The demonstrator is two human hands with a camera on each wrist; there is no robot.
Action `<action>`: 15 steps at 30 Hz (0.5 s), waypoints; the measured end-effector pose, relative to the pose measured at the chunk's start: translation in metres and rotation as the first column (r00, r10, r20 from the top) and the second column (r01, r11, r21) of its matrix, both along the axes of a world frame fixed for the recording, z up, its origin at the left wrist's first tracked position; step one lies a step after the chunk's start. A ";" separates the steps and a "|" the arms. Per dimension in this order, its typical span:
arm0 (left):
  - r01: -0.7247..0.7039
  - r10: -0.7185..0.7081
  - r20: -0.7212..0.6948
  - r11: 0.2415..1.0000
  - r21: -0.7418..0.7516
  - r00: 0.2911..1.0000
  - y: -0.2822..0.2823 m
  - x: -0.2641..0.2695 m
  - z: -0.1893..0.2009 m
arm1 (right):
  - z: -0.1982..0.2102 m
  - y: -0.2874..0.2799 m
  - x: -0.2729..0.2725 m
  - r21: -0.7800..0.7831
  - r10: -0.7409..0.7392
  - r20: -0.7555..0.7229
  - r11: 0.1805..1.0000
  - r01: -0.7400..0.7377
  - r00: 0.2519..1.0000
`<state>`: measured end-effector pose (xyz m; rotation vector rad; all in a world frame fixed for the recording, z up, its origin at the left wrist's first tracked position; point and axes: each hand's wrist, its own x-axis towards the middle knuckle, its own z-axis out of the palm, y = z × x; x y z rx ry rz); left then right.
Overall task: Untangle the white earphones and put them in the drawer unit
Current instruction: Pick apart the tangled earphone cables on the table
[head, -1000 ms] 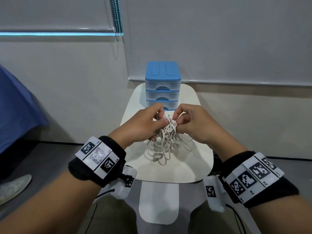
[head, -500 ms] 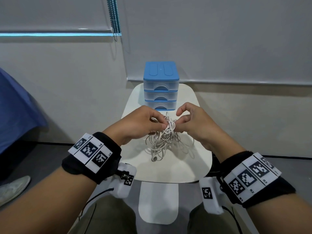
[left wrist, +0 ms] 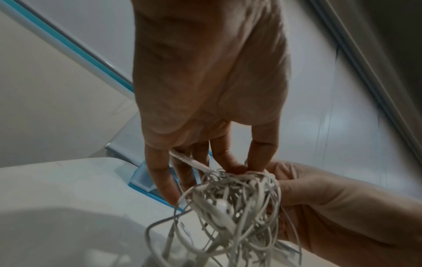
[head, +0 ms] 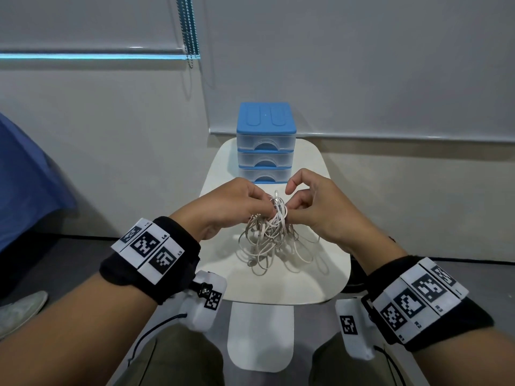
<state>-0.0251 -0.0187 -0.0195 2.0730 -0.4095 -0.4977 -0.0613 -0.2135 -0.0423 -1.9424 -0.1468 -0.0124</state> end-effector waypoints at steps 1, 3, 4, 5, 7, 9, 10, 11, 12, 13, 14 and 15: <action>-0.001 0.001 0.013 1.000 0.016 1.000 0.000 -0.001 0.000 | 0.000 0.000 0.000 -0.004 0.017 -0.004 1.000 -0.017 1.000; -0.012 0.010 0.045 0.999 0.036 0.999 0.000 -0.001 0.000 | 0.002 -0.004 0.000 -0.023 0.044 -0.021 0.999 -0.045 0.999; -0.016 0.014 0.070 0.999 0.038 0.997 0.000 -0.001 0.000 | 0.002 -0.006 0.002 -0.046 0.048 -0.027 0.998 -0.049 0.998; -0.022 0.017 0.100 0.999 0.042 0.995 0.001 -0.001 0.000 | 0.001 -0.008 0.004 -0.078 0.031 -0.013 0.996 -0.032 0.999; -0.012 0.002 0.156 0.998 0.061 0.988 0.001 -0.003 0.002 | 0.001 -0.012 0.009 -0.092 -0.061 0.099 0.993 0.070 0.993; 0.026 -0.040 0.179 0.997 0.079 0.983 0.001 -0.004 0.003 | 0.005 -0.009 0.011 -0.011 -0.098 0.203 0.995 0.102 0.974; 0.042 -0.056 0.183 0.996 0.083 0.981 0.001 -0.003 0.003 | 0.007 -0.006 0.011 0.010 -0.051 0.221 0.999 0.050 0.974; 0.053 -0.066 0.185 0.996 0.075 0.981 0.001 -0.004 0.004 | 0.007 -0.003 0.010 0.010 0.013 0.222 1.000 -0.016 0.975; 0.060 -0.069 0.186 0.997 0.055 0.980 0.001 -0.003 0.005 | 0.006 0.000 0.010 0.005 0.062 0.219 0.998 -0.065 0.974; 0.065 -0.068 0.189 0.998 0.026 0.980 0.000 -0.004 0.006 | 0.005 0.001 0.010 -0.008 0.081 0.225 0.997 -0.081 0.971; 0.062 -0.061 0.203 0.998 0.002 0.977 -0.001 -0.004 0.007 | 0.002 0.001 0.011 -0.023 0.082 0.239 0.997 -0.078 0.968; 0.047 -0.043 0.232 0.999 -0.010 0.972 -0.002 -0.005 0.007 | 0.000 -0.001 0.011 -0.044 0.079 0.250 0.997 -0.070 0.965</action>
